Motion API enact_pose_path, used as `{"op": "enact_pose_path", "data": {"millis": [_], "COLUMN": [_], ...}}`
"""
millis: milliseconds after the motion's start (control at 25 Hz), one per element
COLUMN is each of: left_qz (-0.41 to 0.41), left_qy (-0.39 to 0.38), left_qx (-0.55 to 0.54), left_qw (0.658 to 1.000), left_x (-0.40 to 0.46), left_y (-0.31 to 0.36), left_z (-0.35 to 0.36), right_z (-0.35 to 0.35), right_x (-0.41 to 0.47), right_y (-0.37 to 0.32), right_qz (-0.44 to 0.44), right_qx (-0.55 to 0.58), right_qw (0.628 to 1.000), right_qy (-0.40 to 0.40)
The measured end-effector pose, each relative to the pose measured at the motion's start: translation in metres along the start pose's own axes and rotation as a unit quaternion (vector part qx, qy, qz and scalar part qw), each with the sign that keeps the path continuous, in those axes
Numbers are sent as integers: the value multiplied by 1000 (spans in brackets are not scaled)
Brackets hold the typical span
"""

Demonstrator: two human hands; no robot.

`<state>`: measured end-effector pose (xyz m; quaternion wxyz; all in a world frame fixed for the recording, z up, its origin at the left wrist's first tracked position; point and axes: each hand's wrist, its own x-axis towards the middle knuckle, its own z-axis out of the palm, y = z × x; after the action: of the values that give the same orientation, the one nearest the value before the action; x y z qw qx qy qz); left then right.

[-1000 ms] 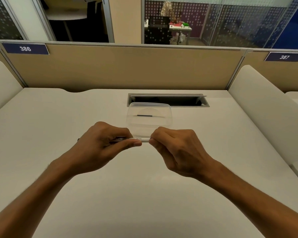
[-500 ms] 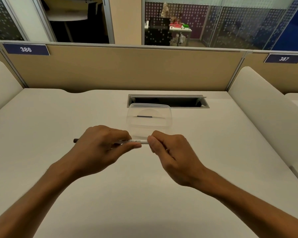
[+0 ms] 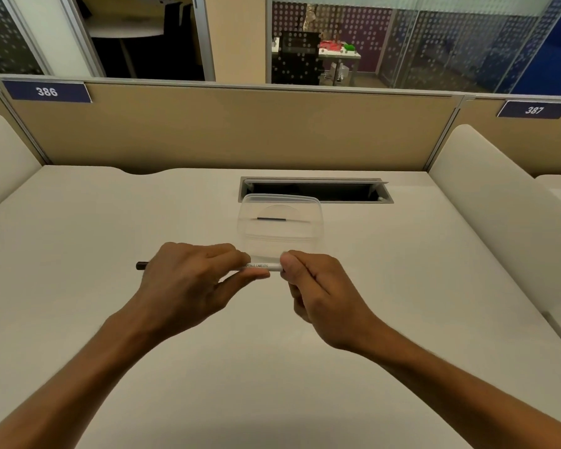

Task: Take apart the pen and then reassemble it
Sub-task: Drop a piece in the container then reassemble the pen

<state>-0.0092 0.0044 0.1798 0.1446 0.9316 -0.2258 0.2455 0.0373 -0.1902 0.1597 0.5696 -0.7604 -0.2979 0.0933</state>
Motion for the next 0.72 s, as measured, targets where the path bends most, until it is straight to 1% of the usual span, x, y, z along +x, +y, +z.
{"op": "enact_pose_path", "data": {"millis": [40, 80, 160, 280, 360, 440, 560, 640, 720], "left_qz": [3, -4, -37, -95, -123, -147, -176, -211, -229], "left_qy": [3, 7, 10, 10, 10, 7, -28, -65, -76], "left_qx": [16, 19, -12, -88, -145, -207, -267, -290, -309], "left_qw": [1000, 1000, 999, 992, 982, 967, 947, 931, 920], "left_x": [-1, -3, -6, -11, -13, -15, -21, -26, -31], "left_y": [1, 2, 4, 5, 5, 4, 2, -1, 0], "left_z": [3, 5, 11, 21, 28, 35, 47, 57, 69], "right_z": [-2, -5, -6, -2, -1, -1, 1, 2, 4], "right_x": [1, 1, 0, -3, -1, 2, 7, 10, 15], "right_y": [1, 2, 5, 12, 17, 22, 31, 35, 40], "right_qz": [31, 39, 8, -65, -97, -104, -81, -54, -14], "right_qx": [42, 52, 12, -78, -73, -51, -17, 30, 89], "right_qw": [998, 997, 1000, 993, 986, 982, 978, 974, 966], "right_qy": [-16, -29, -21, 61, 112, 148, 192, 220, 243]}}
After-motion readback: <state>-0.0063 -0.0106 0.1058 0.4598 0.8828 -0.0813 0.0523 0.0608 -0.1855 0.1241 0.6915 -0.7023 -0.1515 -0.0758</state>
